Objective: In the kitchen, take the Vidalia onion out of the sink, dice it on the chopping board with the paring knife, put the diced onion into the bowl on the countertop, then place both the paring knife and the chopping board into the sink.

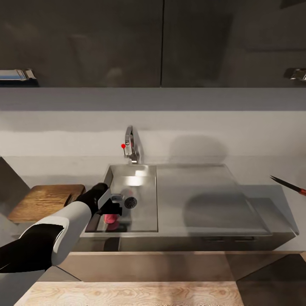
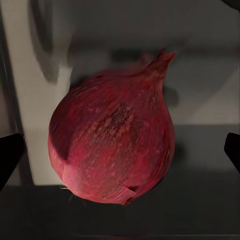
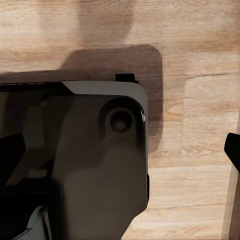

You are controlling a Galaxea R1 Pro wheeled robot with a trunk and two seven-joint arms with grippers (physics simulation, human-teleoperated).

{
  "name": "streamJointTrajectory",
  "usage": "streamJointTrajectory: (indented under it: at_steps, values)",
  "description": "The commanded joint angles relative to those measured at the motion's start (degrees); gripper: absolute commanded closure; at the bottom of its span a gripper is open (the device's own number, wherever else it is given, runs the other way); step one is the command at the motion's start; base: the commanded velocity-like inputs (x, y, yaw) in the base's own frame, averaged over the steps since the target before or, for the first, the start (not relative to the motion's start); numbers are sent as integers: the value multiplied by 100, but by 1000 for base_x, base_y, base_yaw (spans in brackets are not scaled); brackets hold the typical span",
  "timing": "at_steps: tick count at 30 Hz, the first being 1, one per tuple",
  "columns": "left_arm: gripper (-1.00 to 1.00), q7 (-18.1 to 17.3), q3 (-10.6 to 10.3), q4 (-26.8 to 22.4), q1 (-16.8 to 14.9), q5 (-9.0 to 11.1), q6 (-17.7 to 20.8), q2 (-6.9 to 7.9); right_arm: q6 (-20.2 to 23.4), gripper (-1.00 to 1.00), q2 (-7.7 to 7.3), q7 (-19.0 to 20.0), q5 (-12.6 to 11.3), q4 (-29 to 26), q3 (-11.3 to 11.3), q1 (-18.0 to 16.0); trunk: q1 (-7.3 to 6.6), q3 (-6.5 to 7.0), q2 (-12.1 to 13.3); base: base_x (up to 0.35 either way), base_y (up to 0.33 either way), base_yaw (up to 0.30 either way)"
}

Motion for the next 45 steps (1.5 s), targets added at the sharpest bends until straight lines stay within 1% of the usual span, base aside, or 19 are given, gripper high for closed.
streamJointTrajectory:
  at_steps: [1,12,17,22,23,34,40,45]
  values:
    - [-100,42,-45,-7,-3,64,23,1,-22,-100,1,7,44,7,-46,-5,3,-20,-11,0,0,0]
    - [-100,42,-45,-7,-3,61,23,1,-22,-100,7,7,41,7,-42,-5,3,-116,-11,0,0,0]
    - [-100,42,-45,-7,-3,61,23,1,-22,-100,5,7,41,7,-43,-5,3,-125,-11,0,0,0]
    - [-100,43,-45,-7,-3,61,23,40,-22,-100,5,7,43,7,-42,-5,3,-125,-11,0,0,0]
    - [100,43,-45,-7,-3,61,23,43,-22,-100,5,7,42,7,-42,-5,3,-125,-11,0,0,0]
    - [100,42,-43,-7,-3,61,23,80,-22,-100,5,7,43,7,-42,-5,3,-122,-11,0,0,0]
    - [100,42,-27,-43,-3,61,26,74,-22,-100,5,7,40,7,-42,-5,3,-76,-11,0,0,0]
    - [100,50,-32,-441,-3,66,76,72,-22,-100,5,7,41,7,-47,-5,3,-31,-11,0,0,0]
